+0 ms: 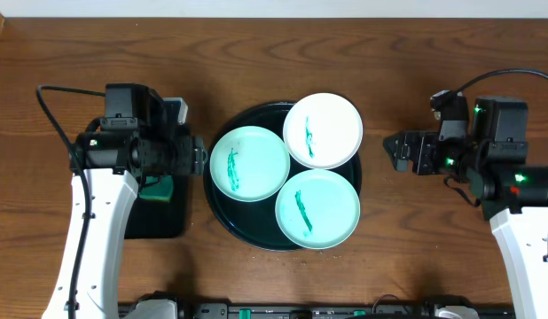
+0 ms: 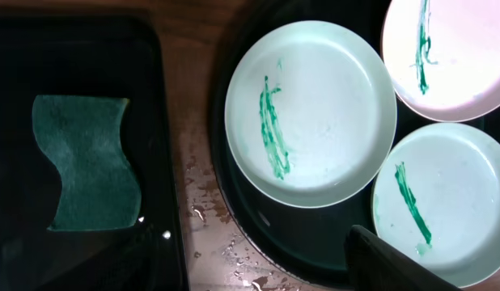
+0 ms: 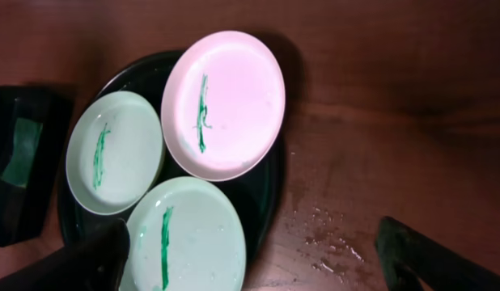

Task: Clean dirty plates on tray and stack at the side
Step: 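Raise both arms, moving left gripper over the sponge tray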

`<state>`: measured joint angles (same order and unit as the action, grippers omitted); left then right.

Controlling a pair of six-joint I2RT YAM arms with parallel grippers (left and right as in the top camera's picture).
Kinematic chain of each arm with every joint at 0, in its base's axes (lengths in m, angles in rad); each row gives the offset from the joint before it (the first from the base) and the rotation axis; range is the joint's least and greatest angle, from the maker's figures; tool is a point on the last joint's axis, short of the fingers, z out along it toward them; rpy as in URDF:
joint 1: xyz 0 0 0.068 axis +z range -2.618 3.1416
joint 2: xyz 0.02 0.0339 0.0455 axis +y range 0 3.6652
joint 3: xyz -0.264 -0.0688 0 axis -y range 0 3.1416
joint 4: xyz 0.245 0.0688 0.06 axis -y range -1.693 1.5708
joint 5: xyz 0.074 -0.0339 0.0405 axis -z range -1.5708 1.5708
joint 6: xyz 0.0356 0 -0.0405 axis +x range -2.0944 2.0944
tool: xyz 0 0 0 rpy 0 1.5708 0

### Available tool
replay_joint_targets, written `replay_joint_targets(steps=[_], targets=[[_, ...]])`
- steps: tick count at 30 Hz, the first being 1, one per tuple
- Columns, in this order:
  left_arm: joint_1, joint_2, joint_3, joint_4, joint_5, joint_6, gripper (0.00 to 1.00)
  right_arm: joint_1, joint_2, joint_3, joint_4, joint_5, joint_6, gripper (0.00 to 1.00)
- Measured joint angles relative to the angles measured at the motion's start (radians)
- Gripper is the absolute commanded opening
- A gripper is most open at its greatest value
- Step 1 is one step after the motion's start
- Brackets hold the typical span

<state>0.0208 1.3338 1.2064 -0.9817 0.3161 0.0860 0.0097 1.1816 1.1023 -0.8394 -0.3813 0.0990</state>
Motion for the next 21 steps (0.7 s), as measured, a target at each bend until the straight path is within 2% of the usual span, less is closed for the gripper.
replay_joint_targets(steps=[4,7,12,21], targets=[[0.000,0.000,0.000,0.010,0.000,-0.002,0.74,0.000,0.005,0.000,-0.010,0.008,0.005,0.89],[0.000,0.000,0.000,0.031,-0.013,-0.031,0.75,0.000,0.005,0.000,-0.013,0.012,0.011,0.92],[0.000,0.000,0.000,0.063,-0.049,-0.069,0.74,0.000,0.005,0.000,-0.024,0.014,0.029,0.91],[0.020,-0.005,0.015,0.044,-0.140,-0.119,0.74,0.031,0.028,0.009,-0.027,0.013,0.068,0.93]])
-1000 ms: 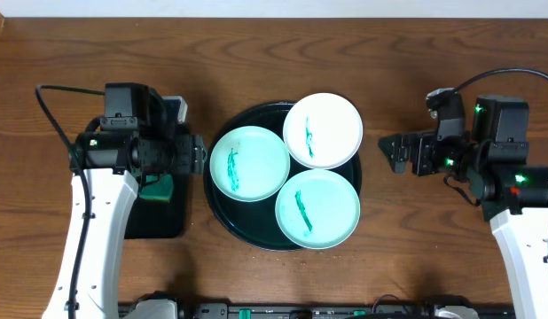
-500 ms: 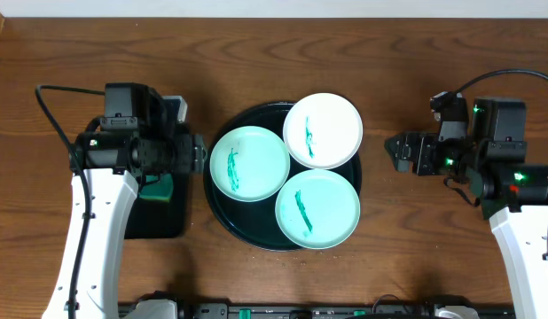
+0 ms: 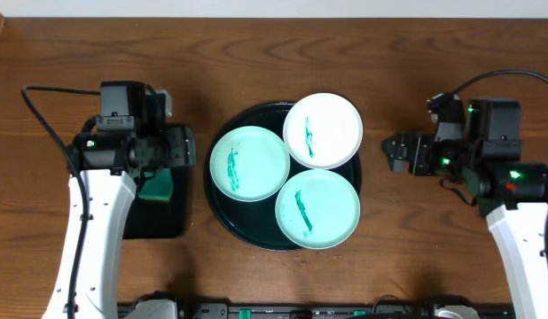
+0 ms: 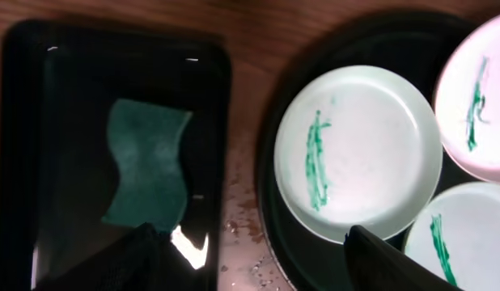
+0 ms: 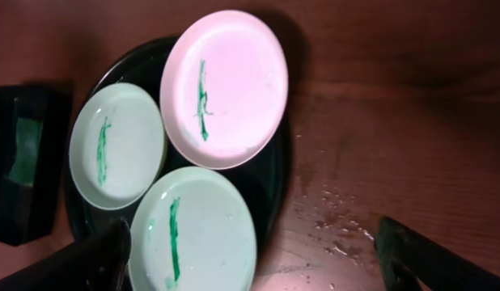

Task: Clean dirty plates on tray and stack at the side
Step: 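Raise both arms, moving left gripper over the sponge tray, then reach right gripper to the pink-white plate rim and grasp it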

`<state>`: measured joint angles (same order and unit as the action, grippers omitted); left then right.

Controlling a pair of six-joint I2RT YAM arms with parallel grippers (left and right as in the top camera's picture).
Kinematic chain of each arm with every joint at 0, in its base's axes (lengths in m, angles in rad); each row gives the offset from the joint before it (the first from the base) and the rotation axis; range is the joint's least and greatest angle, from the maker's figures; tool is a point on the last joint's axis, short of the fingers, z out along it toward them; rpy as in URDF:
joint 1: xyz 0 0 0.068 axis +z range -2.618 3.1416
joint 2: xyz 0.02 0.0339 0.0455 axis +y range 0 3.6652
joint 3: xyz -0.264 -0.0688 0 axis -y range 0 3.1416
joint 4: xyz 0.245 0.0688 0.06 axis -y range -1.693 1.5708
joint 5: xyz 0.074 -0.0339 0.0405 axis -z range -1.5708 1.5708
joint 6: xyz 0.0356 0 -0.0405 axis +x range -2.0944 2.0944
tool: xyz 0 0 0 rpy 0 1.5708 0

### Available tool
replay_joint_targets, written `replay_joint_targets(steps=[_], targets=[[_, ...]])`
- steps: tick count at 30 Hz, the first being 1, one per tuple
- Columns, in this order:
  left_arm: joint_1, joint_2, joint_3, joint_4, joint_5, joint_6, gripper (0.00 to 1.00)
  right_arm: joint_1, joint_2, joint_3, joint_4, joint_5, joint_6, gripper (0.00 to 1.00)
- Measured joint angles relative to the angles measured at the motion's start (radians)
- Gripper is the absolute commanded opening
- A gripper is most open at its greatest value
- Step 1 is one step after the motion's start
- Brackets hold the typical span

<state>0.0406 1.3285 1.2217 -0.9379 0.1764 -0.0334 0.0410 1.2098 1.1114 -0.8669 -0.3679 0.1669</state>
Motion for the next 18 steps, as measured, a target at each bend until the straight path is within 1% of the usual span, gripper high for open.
replay_joint_targets(steps=[4,5,10,14,18], targets=[[0.032,-0.002,0.061,-0.009,-0.019,-0.020,0.74,0.048,0.069,0.042,-0.002,0.000,0.015,0.93],[0.039,-0.003,0.073,0.000,-0.022,-0.026,0.75,0.066,0.099,0.060,0.000,0.000,0.021,0.91],[0.074,-0.008,0.100,0.048,-0.026,-0.075,0.75,0.145,0.192,0.109,0.033,-0.001,0.049,0.91],[0.087,-0.008,0.100,0.024,-0.030,-0.093,0.75,0.227,0.236,0.114,0.114,0.001,0.095,0.84],[0.094,-0.008,0.100,-0.006,-0.067,-0.100,0.75,0.307,0.270,0.116,0.195,0.003,0.159,0.79]])
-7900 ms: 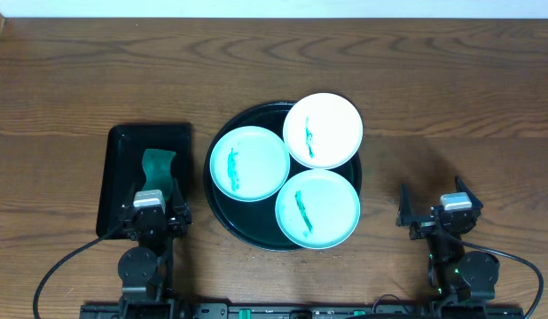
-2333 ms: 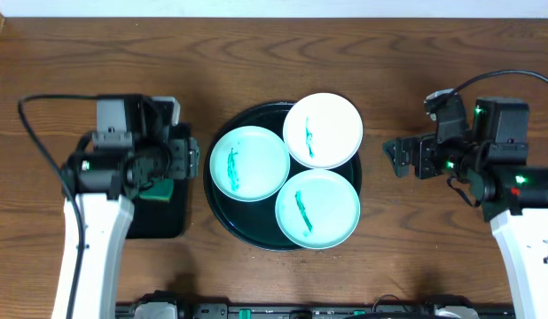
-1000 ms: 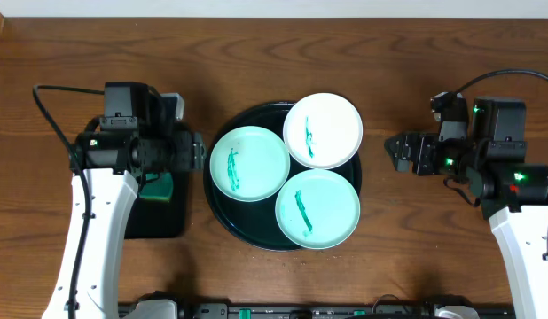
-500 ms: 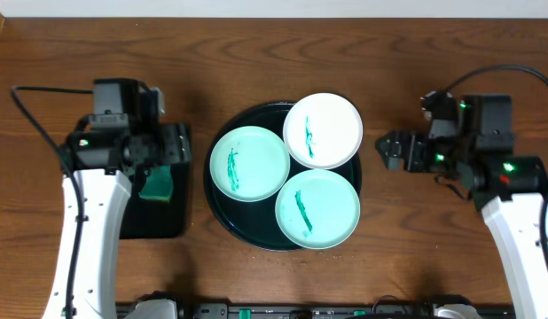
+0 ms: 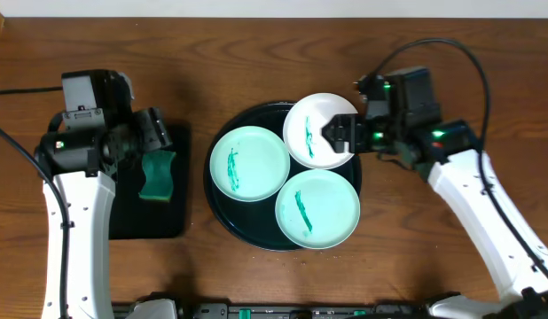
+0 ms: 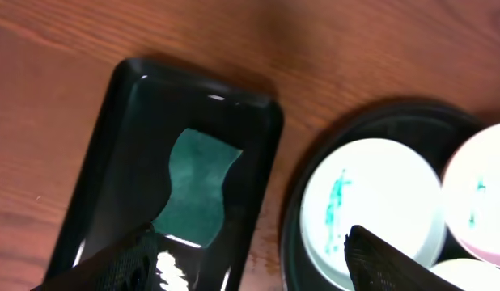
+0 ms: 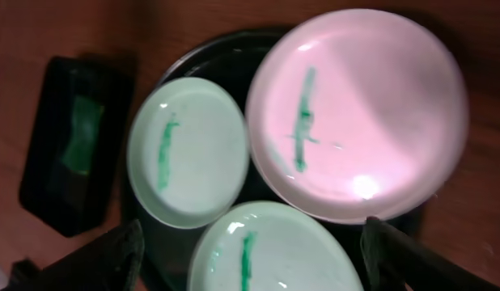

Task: Clean dirty plates on tray and stack at the side
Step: 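Reach right gripper to the pink-white plate rim and grasp it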

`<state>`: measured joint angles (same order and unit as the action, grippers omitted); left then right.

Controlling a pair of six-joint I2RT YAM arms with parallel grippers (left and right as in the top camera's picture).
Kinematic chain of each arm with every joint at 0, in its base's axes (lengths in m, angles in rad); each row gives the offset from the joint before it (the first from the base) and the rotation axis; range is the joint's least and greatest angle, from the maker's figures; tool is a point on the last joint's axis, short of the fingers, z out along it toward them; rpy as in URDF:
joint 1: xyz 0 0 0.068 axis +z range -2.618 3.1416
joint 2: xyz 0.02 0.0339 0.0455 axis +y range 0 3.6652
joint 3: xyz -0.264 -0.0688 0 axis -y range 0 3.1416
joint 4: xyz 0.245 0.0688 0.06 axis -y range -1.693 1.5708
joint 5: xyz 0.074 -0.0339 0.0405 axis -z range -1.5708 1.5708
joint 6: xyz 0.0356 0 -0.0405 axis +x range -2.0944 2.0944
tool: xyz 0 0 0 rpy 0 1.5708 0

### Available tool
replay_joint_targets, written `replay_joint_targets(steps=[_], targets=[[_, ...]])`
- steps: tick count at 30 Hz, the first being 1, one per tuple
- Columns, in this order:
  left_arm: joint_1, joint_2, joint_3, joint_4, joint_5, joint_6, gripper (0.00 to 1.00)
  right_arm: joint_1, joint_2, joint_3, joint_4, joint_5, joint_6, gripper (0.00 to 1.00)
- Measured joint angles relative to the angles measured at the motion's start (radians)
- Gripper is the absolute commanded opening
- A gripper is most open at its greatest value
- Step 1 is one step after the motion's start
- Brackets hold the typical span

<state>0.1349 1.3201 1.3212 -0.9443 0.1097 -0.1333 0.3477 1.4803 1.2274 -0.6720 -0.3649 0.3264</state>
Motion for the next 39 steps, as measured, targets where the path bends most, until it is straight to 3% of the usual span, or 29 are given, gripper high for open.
replay_joint_targets(steps=[6,13,20,39], targets=[[0.000,0.014,0.000,-0.054,-0.073,-0.001,0.75,0.075,0.093,0.037,0.040,0.008,0.064,0.71],[0.001,0.095,0.000,-0.061,-0.103,-0.001,0.75,0.121,0.309,0.269,-0.126,0.050,0.083,0.61],[0.001,0.185,0.000,-0.079,-0.111,-0.001,0.75,0.169,0.440,0.330,-0.158,0.087,0.092,0.30],[0.001,0.206,0.000,-0.079,-0.114,-0.001,0.75,0.275,0.636,0.330,-0.169,0.179,0.167,0.15]])
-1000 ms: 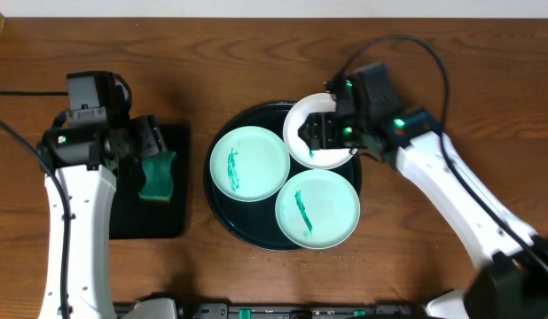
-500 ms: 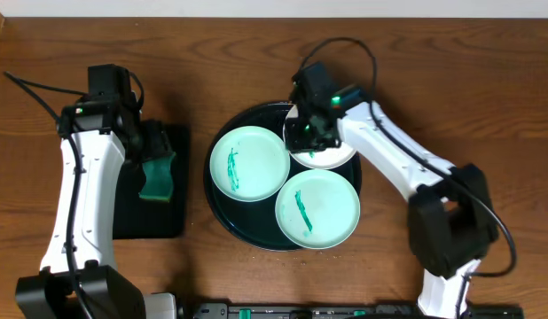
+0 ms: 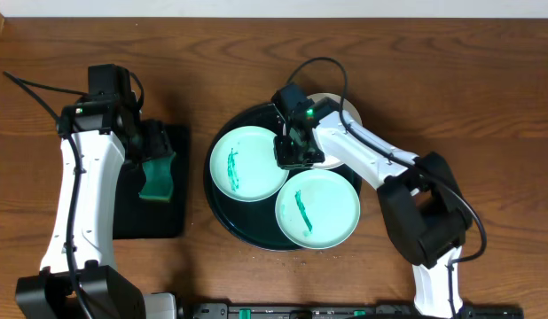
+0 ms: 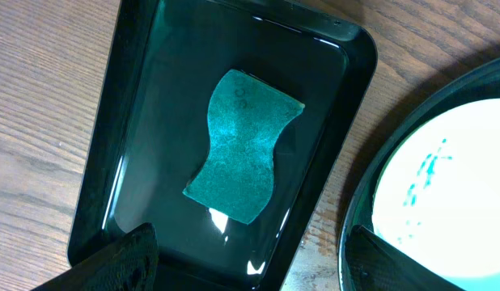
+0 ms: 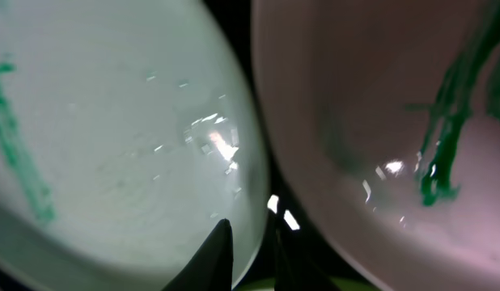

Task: Clean dirty plates on tray and stack at the side
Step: 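Reach right gripper to the pink-white plate rim and grasp it, then grasp the green sponge with the left gripper and lift it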

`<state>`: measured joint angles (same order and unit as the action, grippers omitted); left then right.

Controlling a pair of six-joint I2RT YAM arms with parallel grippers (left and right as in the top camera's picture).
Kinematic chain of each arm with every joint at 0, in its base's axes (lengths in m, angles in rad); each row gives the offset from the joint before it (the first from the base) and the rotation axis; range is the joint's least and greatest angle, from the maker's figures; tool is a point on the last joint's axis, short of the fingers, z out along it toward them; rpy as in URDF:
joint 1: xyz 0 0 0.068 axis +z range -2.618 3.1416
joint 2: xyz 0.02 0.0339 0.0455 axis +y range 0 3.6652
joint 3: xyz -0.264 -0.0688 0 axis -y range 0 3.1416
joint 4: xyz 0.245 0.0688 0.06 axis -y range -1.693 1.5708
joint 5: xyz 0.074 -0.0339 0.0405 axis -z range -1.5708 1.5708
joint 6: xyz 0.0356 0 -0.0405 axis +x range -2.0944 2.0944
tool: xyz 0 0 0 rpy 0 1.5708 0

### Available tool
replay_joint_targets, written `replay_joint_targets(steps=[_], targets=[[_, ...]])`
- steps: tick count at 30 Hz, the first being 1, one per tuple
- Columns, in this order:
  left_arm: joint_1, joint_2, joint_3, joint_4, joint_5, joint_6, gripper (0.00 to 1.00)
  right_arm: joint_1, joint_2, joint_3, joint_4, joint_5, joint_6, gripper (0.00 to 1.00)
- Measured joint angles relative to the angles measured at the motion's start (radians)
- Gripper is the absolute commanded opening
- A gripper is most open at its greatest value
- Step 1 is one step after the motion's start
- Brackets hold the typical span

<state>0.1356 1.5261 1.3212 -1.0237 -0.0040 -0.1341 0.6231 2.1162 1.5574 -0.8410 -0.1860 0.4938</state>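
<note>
Three green-smeared plates lie on the round black tray (image 3: 223, 226): a mint plate (image 3: 247, 164) on the left, a second mint plate (image 3: 317, 208) in front and a white plate (image 3: 338, 108) at the back, partly under my right arm. My right gripper (image 3: 292, 152) (image 5: 254, 255) is down between the left mint plate (image 5: 112, 137) and the white plate (image 5: 371, 121). Its jaws are drawn close across the mint plate's rim. My left gripper (image 3: 154, 143) (image 4: 250, 275) hangs open over the green sponge (image 4: 242, 145) (image 3: 155, 177).
The sponge lies in a wet black rectangular tray (image 3: 132, 221) (image 4: 331, 170) left of the round tray. Bare wooden table surrounds both trays, with water drops on the wood between them. The right arm's cable loops above the white plate.
My right gripper was open high over the white plate; now it is low between that plate and the left mint plate, jaws closed onto the mint rim. My left gripper has come closer to the sponge.
Both grippers first hung open at the sides of the round tray. The left one then stood further left, over the sponge tray, and now is close above the sponge. The right one was over the white plate, and now grips the left mint plate's rim.
</note>
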Motion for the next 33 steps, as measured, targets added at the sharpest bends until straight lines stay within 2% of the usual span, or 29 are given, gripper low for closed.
replay_joint_targets(steps=[8,15,26,33], targets=[[0.000,0.000,0.000,0.003,0.000,0.000,0.75,0.005,0.022,0.000,0.025,0.026,0.011,0.14],[0.000,0.000,0.000,0.009,0.000,0.000,0.75,0.006,0.034,0.000,0.034,0.028,0.025,0.01],[0.000,0.011,-0.001,0.009,0.000,0.000,0.75,0.006,0.036,0.001,0.042,0.021,0.040,0.01],[0.000,0.095,-0.014,0.011,0.000,0.003,0.70,0.006,0.037,0.001,0.043,0.021,0.040,0.01]])
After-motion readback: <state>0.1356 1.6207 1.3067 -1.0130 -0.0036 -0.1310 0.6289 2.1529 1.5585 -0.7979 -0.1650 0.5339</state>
